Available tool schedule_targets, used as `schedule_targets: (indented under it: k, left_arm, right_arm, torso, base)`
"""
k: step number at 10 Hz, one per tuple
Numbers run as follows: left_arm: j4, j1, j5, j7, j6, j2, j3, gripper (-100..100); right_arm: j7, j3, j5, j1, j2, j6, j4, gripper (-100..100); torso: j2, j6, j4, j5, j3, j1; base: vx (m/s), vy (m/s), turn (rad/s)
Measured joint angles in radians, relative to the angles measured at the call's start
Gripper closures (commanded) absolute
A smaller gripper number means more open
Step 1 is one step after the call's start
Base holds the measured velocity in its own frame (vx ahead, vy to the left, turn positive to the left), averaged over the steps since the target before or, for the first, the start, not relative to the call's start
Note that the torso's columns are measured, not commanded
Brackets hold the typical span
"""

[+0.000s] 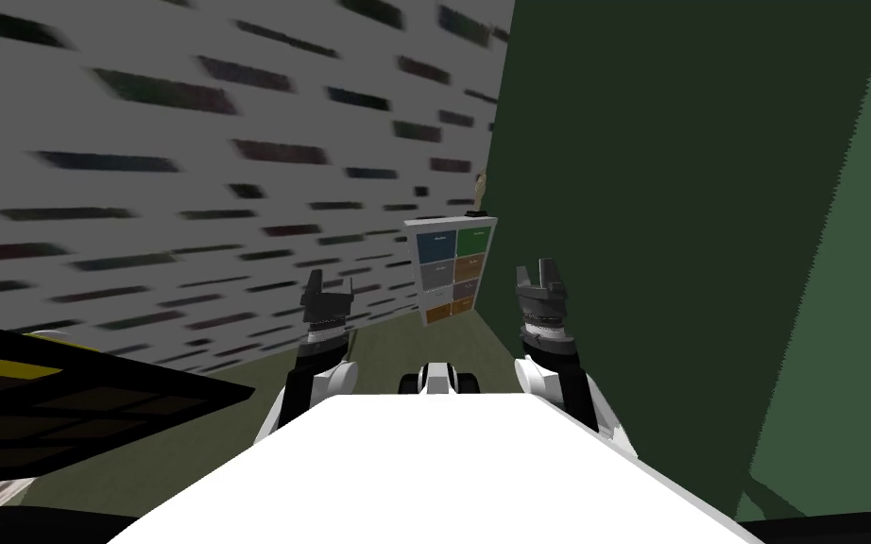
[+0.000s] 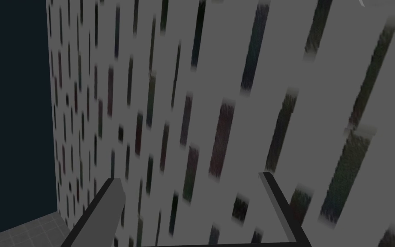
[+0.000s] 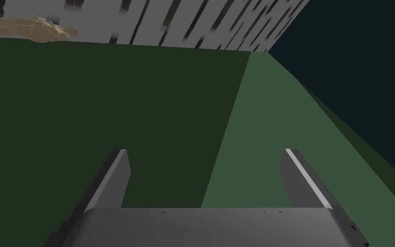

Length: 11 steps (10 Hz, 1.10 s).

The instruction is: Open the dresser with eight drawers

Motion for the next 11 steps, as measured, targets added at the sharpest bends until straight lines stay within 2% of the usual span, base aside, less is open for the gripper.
schedule_targets:
  k: [4,11]
  left_arm:
    - [0.000,0.000,0.000,0.000,0.000,0.000,0.000,0]
    - [0.000,0.000,0.000,0.000,0.000,0.000,0.000,0]
  right_arm:
    - [0.111,-0.027,0.049,-0.052,-0.083,-0.002,0.068,-100]
    - [0.294,-0.061,0.125,-0.109,-0.161,-0.022,0.160,-100]
  torso:
    - [0.001,0.000,0.000,0.000,0.001,-0.001]
    - [0.001,0.000,0.000,0.000,0.001,-0.002]
  base:
    - [0.076,0.099,-0.033]
    - [0.065,0.095,-0.032]
